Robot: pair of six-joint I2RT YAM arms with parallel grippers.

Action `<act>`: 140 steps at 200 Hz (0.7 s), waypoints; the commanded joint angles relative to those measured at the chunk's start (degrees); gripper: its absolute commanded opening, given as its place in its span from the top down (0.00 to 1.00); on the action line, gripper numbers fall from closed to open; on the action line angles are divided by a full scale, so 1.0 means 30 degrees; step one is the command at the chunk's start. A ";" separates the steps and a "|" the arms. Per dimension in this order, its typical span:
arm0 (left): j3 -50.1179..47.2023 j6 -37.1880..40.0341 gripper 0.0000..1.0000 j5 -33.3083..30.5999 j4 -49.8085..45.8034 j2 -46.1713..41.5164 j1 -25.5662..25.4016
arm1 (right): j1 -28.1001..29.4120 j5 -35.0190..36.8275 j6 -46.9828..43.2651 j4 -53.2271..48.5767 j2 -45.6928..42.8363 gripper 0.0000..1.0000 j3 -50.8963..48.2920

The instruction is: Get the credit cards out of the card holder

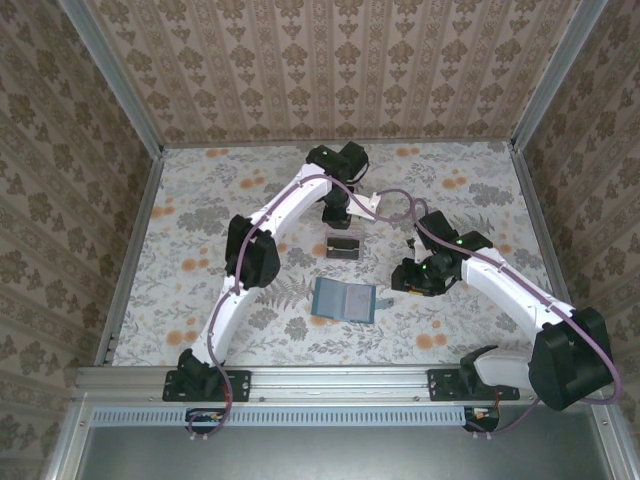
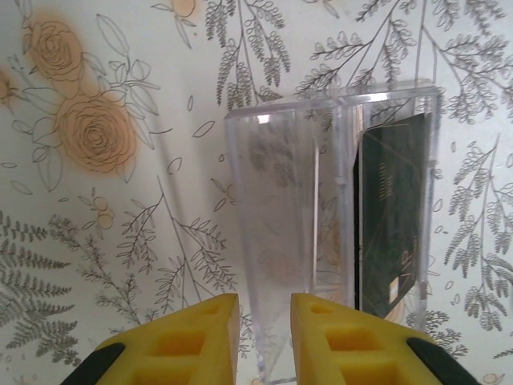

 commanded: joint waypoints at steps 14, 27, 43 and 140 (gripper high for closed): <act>0.0307 -0.0082 0.76 -0.0803 0.0503 -0.0039 0.0160 | -0.0096 0.0063 0.0092 -0.0482 -0.0521 0.59 -0.0108; 0.0211 -0.0123 0.75 -0.0772 0.0465 -0.0086 0.0153 | -0.0113 0.0096 0.0091 -0.0510 -0.0563 0.59 -0.0082; -0.0089 -0.0101 0.74 -0.0589 0.0433 -0.0263 0.0156 | -0.0107 0.0087 0.0091 -0.0511 -0.0653 0.59 -0.0080; -0.1642 -0.5640 0.79 -0.2797 0.3671 -0.2165 0.0127 | -0.0087 -0.0255 0.0311 0.0374 -0.0189 0.58 -0.0539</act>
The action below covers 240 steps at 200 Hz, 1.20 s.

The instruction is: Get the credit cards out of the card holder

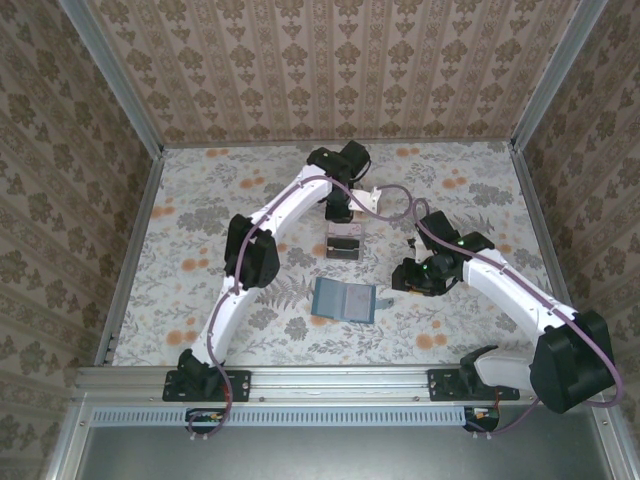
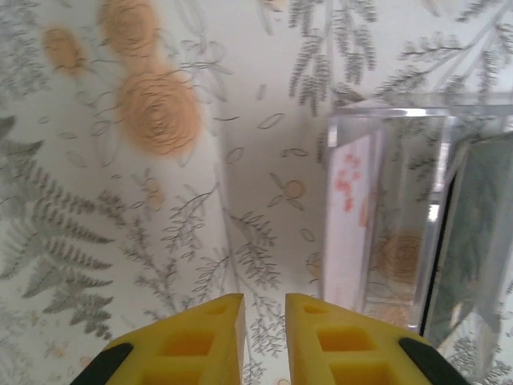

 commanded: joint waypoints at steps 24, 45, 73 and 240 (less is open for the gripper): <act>-0.3070 -0.6144 0.78 -0.1763 0.2885 -0.3482 0.0127 | -0.0085 -0.0473 0.0333 0.0820 0.0538 0.58 -0.0819; -0.5496 -0.8421 0.77 -0.1936 0.4208 -0.5285 0.0063 | -0.0083 -0.1149 0.0424 0.1506 0.0913 0.58 -0.1311; -0.9566 -1.2079 0.74 -0.3039 0.7326 -0.8371 -0.0018 | -0.0066 -0.2368 0.0667 0.2799 0.1706 0.58 -0.2073; -1.6874 -2.6967 0.73 0.1724 0.7940 -1.3100 -0.0163 | 0.0035 -0.3216 0.0439 0.5098 0.5269 0.90 -0.1648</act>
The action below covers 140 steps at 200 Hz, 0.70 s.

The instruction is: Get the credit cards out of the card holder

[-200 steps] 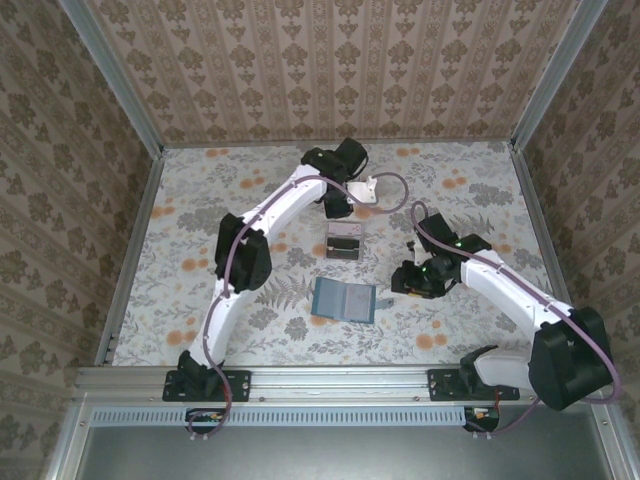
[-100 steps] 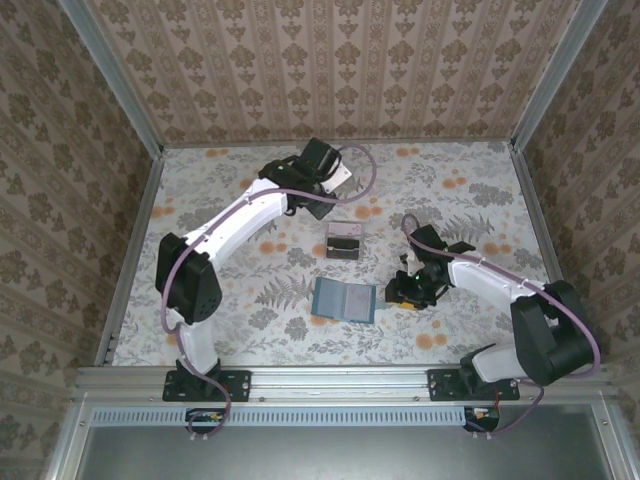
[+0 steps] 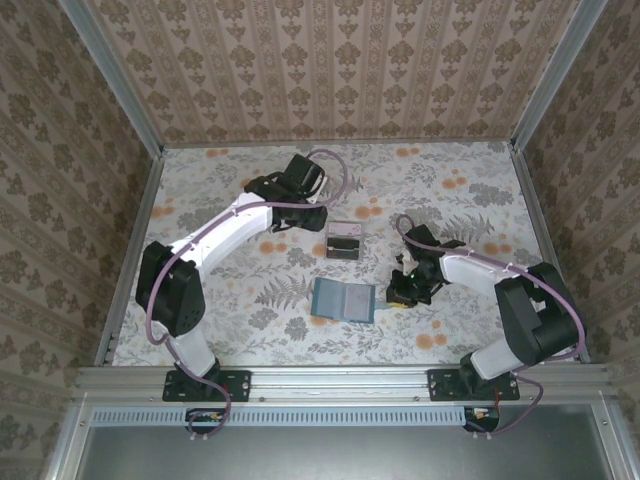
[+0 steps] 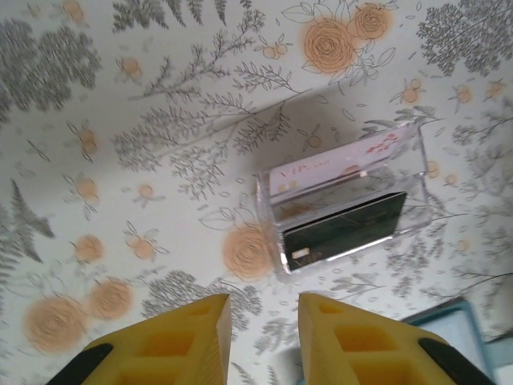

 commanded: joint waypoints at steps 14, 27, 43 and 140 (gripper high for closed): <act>0.0178 -0.3531 0.72 0.1265 -0.0677 0.0312 -0.2145 | 0.0023 -0.0648 -0.0475 0.0048 0.0439 0.90 0.0791; -0.0030 -0.4166 0.72 0.1171 -0.0535 0.0500 -0.3097 | 0.0070 -0.0701 -0.0488 0.0073 0.0447 0.90 0.0801; -0.0229 -0.5166 0.72 0.1489 -0.0371 0.0865 -0.4017 | 0.0075 -0.0731 -0.0496 0.0130 0.0443 0.90 0.0749; -0.4497 -1.1227 0.71 0.4371 0.5013 0.2014 -0.6167 | 0.0076 -0.0792 -0.0959 -0.0343 0.0444 0.87 0.0648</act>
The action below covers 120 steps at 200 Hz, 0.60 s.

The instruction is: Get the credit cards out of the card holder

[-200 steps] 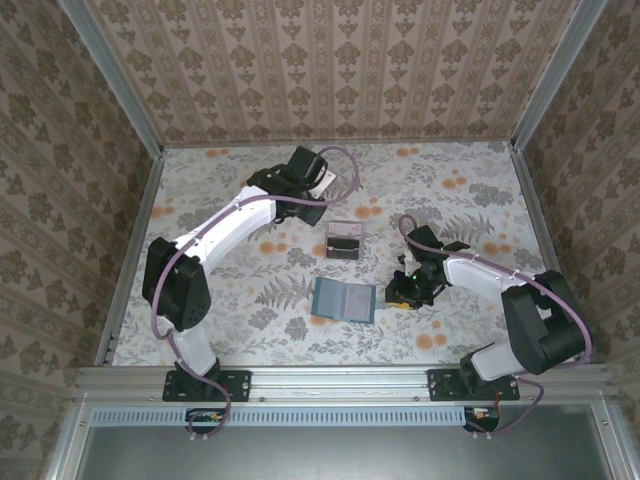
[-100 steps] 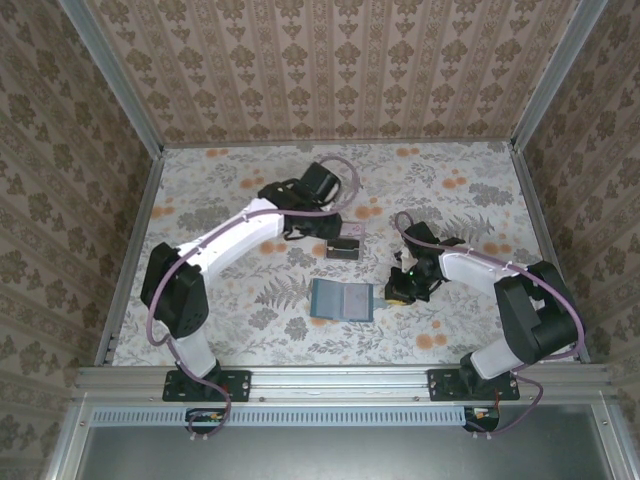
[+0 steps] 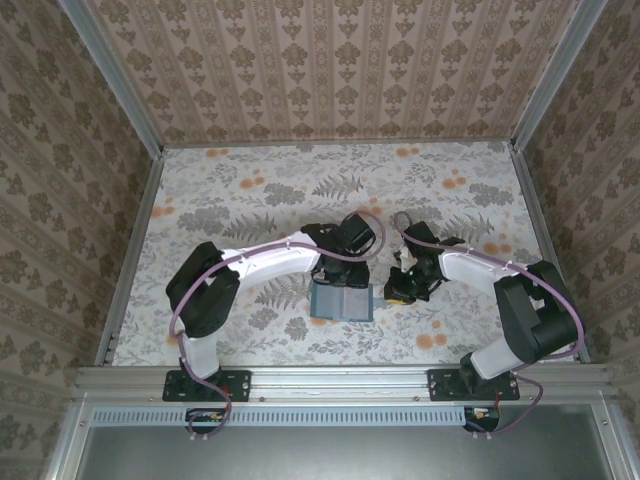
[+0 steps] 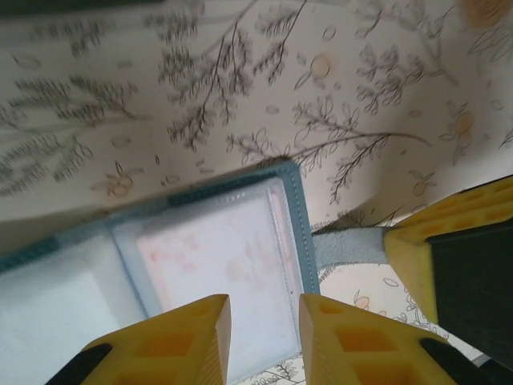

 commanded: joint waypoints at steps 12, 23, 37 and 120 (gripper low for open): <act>-0.1358 -0.2483 0.71 0.1727 0.3106 0.0066 -0.0160 | 0.0070 -0.0520 -0.0550 -0.0431 0.0245 0.87 0.0233; -0.1721 -0.2786 0.70 0.1980 0.3605 0.0138 -0.0157 | 0.0089 -0.0484 -0.0555 -0.0462 0.0201 0.86 0.0191; -0.1948 -0.2984 0.70 0.2250 0.3908 0.0340 -0.0156 | 0.0084 -0.0489 -0.0533 -0.0455 0.0157 0.86 0.0149; -0.1797 -0.3070 0.70 0.3362 0.4088 0.1645 -0.0216 | 0.0091 -0.0446 -0.0522 -0.0437 0.0185 0.85 0.0116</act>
